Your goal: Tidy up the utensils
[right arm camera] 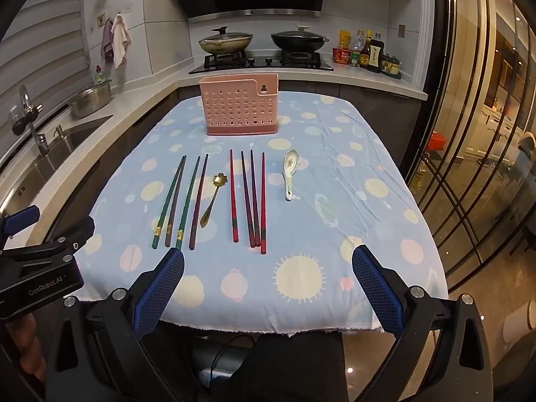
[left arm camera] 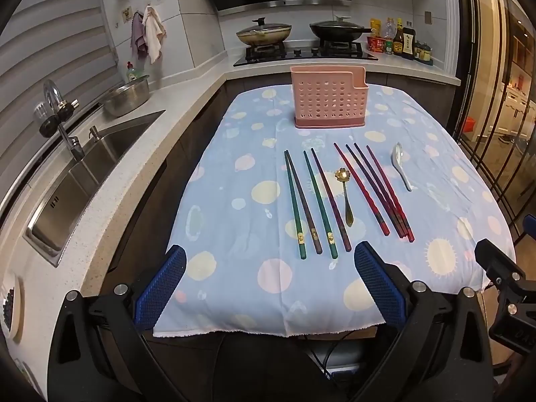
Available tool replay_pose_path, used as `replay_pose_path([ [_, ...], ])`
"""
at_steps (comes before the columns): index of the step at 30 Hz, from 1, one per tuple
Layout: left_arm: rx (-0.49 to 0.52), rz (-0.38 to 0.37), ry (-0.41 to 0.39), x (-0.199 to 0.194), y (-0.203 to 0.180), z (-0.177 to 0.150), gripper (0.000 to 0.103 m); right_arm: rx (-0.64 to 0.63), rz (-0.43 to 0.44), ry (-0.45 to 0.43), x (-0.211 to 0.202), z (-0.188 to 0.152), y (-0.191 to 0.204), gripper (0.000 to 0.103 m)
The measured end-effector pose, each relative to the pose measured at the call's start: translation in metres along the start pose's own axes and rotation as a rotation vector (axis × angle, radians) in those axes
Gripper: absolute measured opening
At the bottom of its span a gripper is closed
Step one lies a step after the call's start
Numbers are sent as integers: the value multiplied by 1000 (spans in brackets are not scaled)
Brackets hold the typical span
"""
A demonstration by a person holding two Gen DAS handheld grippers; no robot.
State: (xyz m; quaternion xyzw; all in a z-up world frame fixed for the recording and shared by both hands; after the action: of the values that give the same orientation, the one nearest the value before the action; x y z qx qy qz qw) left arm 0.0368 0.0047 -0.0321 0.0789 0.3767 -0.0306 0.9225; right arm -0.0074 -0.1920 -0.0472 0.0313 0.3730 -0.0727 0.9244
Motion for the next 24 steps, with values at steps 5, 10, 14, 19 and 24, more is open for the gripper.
replay_pose_path([
  [5, 3, 3, -2, -1, -2, -1, 96, -1, 0, 1, 0, 1, -1, 96],
  [10, 4, 3, -2, -1, -2, 0, 96, 0, 2, 1, -1, 1, 0, 96],
  [14, 5, 4, -2, -1, -3, -1, 96, 1, 2, 0, -1, 1, 0, 96],
  [19, 5, 7, -2, 0, -3, -1, 96, 1, 1, 0, -1, 1, 0, 96],
  [24, 8, 6, -2, 0, -3, -1, 96, 0, 2, 0, -1, 1, 0, 96],
])
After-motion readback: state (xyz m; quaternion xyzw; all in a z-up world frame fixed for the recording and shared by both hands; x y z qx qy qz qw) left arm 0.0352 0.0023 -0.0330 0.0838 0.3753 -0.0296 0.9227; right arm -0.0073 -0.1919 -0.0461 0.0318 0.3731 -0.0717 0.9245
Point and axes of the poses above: each gripper's, at about its wrist camera, not at the fingertips, and x roughly the way its jaws point, y to its left, z to its top, the point moved 5 cm from there along x, roughly the way its jaws point, and after that the axes turned 1 degree about -z, right-handed, at the moved point
